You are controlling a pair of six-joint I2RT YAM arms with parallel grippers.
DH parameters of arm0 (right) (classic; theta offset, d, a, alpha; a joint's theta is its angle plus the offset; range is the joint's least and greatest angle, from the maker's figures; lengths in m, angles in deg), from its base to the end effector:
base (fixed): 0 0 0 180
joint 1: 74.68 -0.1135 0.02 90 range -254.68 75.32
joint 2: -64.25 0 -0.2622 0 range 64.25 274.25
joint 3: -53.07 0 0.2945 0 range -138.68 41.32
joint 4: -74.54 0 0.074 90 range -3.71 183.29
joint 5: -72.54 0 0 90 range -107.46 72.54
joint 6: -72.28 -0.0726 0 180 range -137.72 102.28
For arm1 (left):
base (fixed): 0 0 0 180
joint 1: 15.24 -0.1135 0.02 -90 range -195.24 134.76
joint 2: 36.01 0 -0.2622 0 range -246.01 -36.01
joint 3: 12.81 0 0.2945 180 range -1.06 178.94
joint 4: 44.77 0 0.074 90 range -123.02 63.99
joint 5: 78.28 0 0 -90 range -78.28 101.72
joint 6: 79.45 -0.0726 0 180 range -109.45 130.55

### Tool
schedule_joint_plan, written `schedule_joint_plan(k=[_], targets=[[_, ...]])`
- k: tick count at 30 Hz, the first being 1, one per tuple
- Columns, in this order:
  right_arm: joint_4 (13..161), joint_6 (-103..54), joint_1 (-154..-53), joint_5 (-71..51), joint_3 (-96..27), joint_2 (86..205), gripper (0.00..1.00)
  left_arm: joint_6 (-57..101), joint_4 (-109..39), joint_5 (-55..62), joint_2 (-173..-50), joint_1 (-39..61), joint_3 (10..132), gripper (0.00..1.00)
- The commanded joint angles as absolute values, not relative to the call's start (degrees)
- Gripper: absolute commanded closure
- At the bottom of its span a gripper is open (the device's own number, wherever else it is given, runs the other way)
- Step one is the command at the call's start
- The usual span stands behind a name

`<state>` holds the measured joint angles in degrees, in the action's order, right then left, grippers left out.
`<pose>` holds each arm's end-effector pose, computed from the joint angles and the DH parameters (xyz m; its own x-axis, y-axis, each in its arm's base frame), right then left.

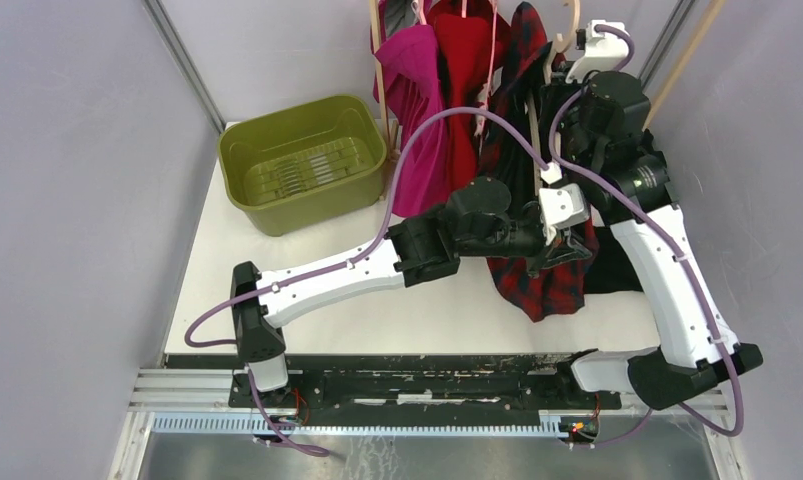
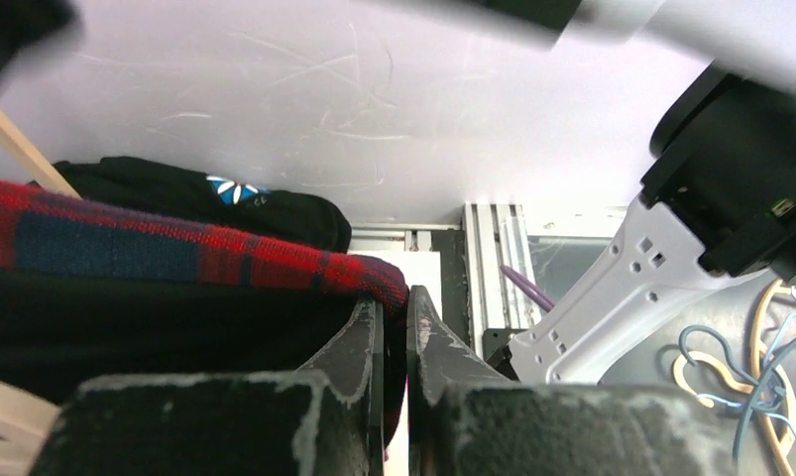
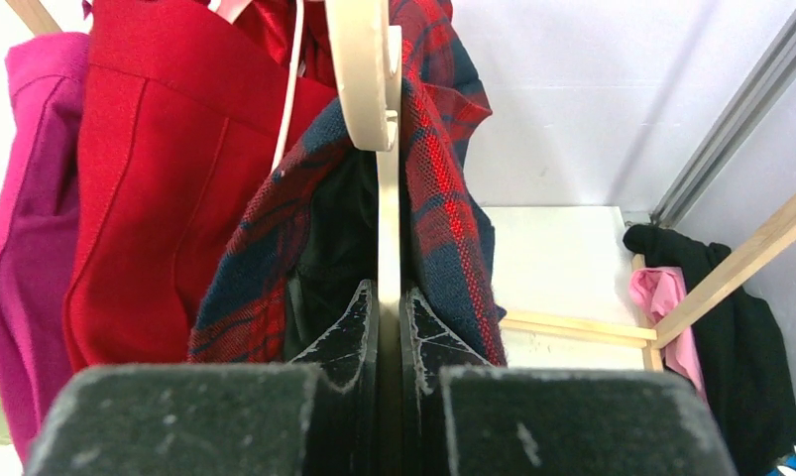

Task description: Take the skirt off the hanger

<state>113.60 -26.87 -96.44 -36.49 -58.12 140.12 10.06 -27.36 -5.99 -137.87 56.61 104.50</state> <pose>0.3233 0.1035 0.5287 -0.0675 0.1349 -0.9886 -0.0380 0.9897 0.1377 0.1350 -0.4828 0.4437 -0.0021 0.0326 -0.9995 1.0000 0.0076 -0.0019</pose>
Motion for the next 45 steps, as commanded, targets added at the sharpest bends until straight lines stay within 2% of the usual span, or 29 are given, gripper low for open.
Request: schedule_joint_plan(k=[1, 6, 10, 17, 26, 34, 40, 45], targets=[[105.6, -26.6, -96.3, -37.0, -64.6, 135.7, 0.99, 5.7, -25.3, -8.1, -135.4, 60.3, 100.6, 0.97], [109.9, -27.9, -96.3, -37.4, -65.6, 130.8, 0.99, 4.6, -30.2, -4.8, -134.0, 59.1, 89.6, 0.97], [113.7, -28.8, -96.3, -37.7, -66.0, 128.0, 0.99, 2.4, -29.9, -1.3, -134.4, 58.1, 87.1, 0.97], [117.8, -29.9, -96.3, -37.5, -63.1, 124.7, 0.99, -5.7, -26.6, 6.0, -134.7, 57.1, 94.0, 0.97], [126.0, -32.6, -96.3, -35.5, -62.8, 121.0, 0.99, -19.3, -31.2, 26.2, -135.3, 55.6, 102.7, 0.97], [137.1, -33.9, -96.3, -31.0, -62.7, 116.6, 0.99, -26.6, -39.2, 31.7, -138.2, 52.9, 109.3, 0.97], [147.5, -35.1, -96.2, -27.3, -64.0, 113.4, 0.99, -26.1, -44.3, 31.5, -140.2, 47.9, 112.2, 0.97], [151.9, -36.0, -96.3, -24.5, -64.3, 111.6, 0.99, -34.0, -53.3, 35.3, -142.3, 46.4, 112.8, 0.97]])
